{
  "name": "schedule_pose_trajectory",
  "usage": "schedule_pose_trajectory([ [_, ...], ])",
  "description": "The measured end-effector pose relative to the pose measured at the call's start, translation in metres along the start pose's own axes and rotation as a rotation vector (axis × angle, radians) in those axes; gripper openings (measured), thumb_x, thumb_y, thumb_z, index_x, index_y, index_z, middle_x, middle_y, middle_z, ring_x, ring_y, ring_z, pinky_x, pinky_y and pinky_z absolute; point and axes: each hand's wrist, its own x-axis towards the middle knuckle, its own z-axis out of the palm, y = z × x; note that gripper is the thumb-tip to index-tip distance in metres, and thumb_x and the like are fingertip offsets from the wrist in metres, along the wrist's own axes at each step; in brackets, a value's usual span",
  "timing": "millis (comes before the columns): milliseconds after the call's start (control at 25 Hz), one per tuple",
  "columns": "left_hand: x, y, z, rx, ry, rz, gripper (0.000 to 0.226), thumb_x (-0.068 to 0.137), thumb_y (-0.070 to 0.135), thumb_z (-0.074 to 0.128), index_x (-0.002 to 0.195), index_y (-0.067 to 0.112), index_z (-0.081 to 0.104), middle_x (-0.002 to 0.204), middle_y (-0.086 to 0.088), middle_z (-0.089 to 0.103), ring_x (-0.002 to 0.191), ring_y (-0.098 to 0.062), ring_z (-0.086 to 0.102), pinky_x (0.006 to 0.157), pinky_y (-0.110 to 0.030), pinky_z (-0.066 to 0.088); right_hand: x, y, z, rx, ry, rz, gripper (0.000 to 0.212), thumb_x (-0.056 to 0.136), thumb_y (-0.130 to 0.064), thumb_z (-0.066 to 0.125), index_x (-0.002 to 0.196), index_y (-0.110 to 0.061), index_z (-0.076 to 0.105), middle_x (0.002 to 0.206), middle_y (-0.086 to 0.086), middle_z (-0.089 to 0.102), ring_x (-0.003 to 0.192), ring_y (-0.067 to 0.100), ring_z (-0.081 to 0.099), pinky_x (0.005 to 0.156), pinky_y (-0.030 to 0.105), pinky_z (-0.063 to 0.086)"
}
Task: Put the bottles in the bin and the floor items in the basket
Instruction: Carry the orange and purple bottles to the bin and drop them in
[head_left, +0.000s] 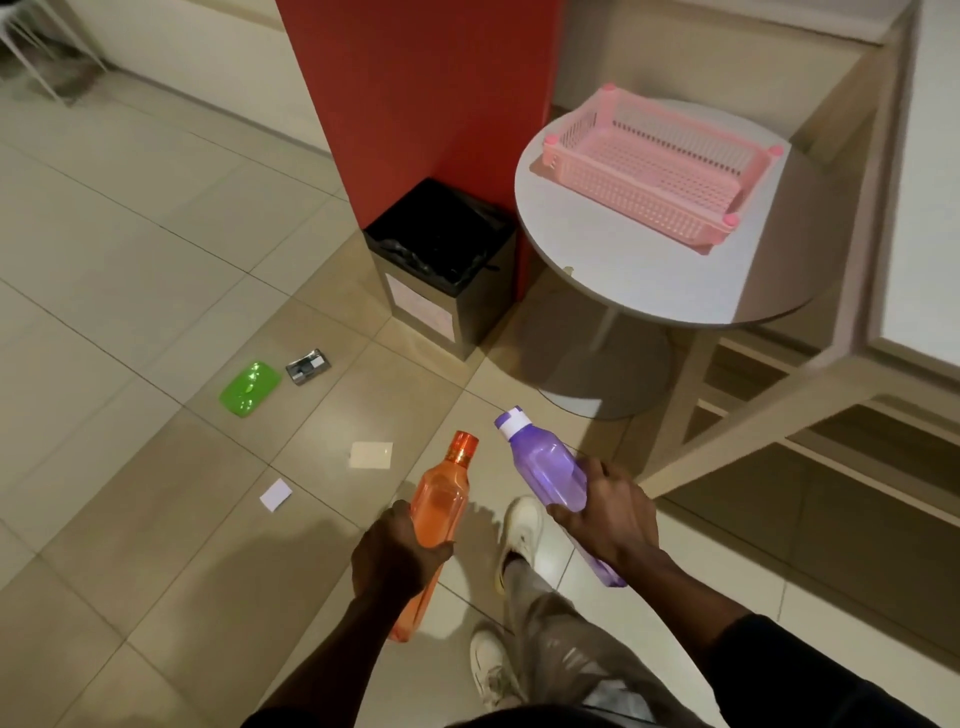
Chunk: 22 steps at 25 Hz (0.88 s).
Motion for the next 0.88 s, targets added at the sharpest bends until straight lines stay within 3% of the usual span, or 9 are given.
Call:
schedule_pose_trajectory([
  [120,0.044,0.0,-0.013,0.037,-0.034,-0.065,0.091,0.065,0.077,0.08,0.132,0.022,0.053,0.119,0.005,0.07,0.099,-0.017,0.072,0.083,-0.032,0.057,0.058,-0.018,0.01,-0.016,-0.039,-0.027,0.069,0.071,-0.075,0.062,0.117,-0.024,0.057,0.098,-0.003,0.066,0.076,0.014,0.062,0.066,0.028,0.058],
  [320,0.136,-0.001,-0.056,0.074,-0.025,-0.138,0.086,0.065,0.077,0.08,0.127,0.024,0.054,0.112,0.006,0.071,0.095,-0.016,0.071,0.08,-0.032,0.058,0.166,-0.058,0.007,-0.02,-0.112,-0.046,0.065,0.071,-0.072,0.061,0.112,-0.021,0.057,0.095,-0.001,0.067,0.079,0.017,0.063,0.067,0.031,0.058],
  [600,0.295,0.045,-0.122,0.098,0.026,-0.104,0.081,0.068,0.07,0.084,0.125,0.018,0.059,0.109,-0.001,0.074,0.089,-0.02,0.073,0.079,-0.034,0.058,0.32,-0.088,-0.017,0.085,-0.079,-0.128,0.07,0.077,-0.075,0.058,0.12,-0.019,0.061,0.098,0.0,0.07,0.08,0.016,0.067,0.073,0.031,0.061],
  [800,0.39,0.078,-0.139,0.045,0.019,-0.146,0.089,0.068,0.067,0.085,0.131,0.016,0.05,0.114,-0.005,0.074,0.096,-0.028,0.074,0.075,-0.037,0.057,0.396,-0.111,-0.023,0.201,-0.127,-0.008,0.093,0.075,-0.094,0.03,0.124,-0.022,0.061,0.107,-0.002,0.072,0.09,0.017,0.069,0.081,0.029,0.058],
  [880,0.436,0.084,-0.144,0.043,-0.037,-0.139,0.086,0.072,0.066,0.082,0.132,0.015,0.048,0.112,-0.006,0.074,0.096,-0.03,0.074,0.071,-0.033,0.051,0.424,-0.124,-0.023,0.244,-0.169,0.105,0.083,0.076,-0.09,0.044,0.122,-0.023,0.062,0.107,-0.004,0.072,0.088,0.015,0.068,0.079,0.027,0.055],
])
